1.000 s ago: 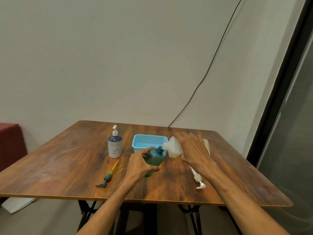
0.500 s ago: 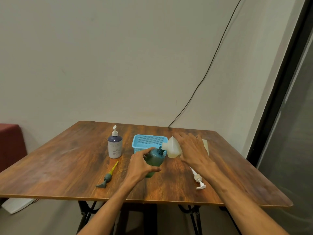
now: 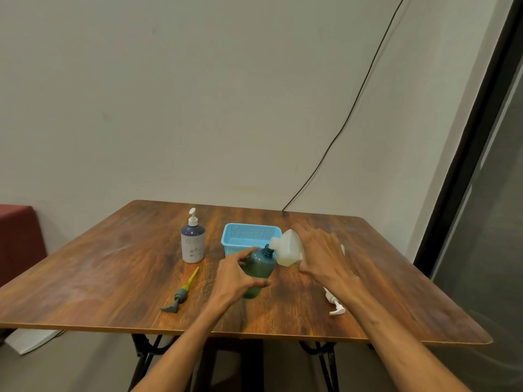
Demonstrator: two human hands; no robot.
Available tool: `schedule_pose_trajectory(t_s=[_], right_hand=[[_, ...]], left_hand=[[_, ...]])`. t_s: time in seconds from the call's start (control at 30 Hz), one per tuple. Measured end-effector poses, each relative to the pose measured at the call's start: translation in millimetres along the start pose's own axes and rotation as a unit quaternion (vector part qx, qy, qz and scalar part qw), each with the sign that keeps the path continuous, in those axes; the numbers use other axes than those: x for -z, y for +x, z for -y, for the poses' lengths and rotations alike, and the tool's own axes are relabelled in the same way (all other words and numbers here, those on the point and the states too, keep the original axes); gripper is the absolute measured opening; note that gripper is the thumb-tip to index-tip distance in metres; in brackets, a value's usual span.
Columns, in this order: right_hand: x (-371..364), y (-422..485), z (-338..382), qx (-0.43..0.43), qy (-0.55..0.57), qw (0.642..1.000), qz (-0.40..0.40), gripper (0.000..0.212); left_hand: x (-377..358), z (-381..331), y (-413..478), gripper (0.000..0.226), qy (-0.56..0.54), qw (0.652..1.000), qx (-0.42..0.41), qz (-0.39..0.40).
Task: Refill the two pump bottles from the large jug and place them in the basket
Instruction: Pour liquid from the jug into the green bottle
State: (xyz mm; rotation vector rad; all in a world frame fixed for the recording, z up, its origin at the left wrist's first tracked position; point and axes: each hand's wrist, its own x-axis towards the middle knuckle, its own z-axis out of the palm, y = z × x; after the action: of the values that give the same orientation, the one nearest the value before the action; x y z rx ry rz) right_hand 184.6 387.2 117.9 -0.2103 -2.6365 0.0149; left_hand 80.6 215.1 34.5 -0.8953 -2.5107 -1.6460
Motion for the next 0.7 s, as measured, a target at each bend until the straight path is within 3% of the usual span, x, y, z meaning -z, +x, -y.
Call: schedule_pose_trajectory(t_s=[0.17,0.33,0.53,0.7], right_hand=[[-14,-4,-2,-0.048,0.130,0.990,0.005,0.070],[-34,-2,-8,-0.100,0.163,0.981,-0.038,0.080],[-62,-1,-19,-0.180,0.284,0.939,-0.065,0.088],[-79,-6,-19,-0.208,0.349,0.911,-0.067,0.078]], left_hand=[[-1,4,0,0.089,-0.036,0.999,0.012,-0.018],[5,10,4,0.091,-0.087,0.996,0.024,-0.027],[14,20,6,0.092,-0.130,0.990,0.055,-0.027],[18,31,4,0.109,-0.128,0.989,0.068,-0.039]])
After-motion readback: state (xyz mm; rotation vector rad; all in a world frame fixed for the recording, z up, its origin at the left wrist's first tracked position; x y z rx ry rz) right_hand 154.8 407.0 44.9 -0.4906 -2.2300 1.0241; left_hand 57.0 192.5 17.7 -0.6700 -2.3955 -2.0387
